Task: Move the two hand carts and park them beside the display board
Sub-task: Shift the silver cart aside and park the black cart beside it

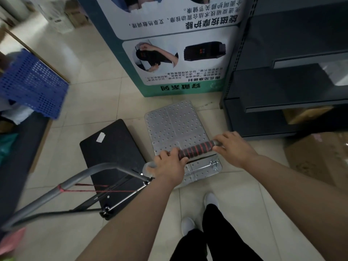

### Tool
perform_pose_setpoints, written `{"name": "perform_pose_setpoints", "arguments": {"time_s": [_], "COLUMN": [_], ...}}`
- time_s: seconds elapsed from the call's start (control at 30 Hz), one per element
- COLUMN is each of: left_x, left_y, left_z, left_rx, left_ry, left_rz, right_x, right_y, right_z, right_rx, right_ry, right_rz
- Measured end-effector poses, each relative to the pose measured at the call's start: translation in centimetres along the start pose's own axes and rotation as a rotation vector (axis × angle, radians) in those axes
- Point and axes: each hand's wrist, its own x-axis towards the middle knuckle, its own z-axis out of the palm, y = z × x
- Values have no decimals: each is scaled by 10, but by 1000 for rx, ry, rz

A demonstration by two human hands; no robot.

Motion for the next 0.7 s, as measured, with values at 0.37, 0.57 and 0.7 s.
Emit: {"name": "perform_pose_setpoints", "arguments": {"time_s": [0.37,0.57,0.7], "left_x": [3,22,35], "left_y": [17,45,63], "left_z": [-5,-13,-9], "left_rx": [67,74,56], "left_ry": [-106,-155,-167], "left_rz": [103,124,145], "right_x": [-29,-20,-10], "right_y": [11,31,50], "right_z": [-2,-14,-23], "right_rx": [-9,42,35], "right_ry": [23,12,12], "right_rz": [118,174,182]}}
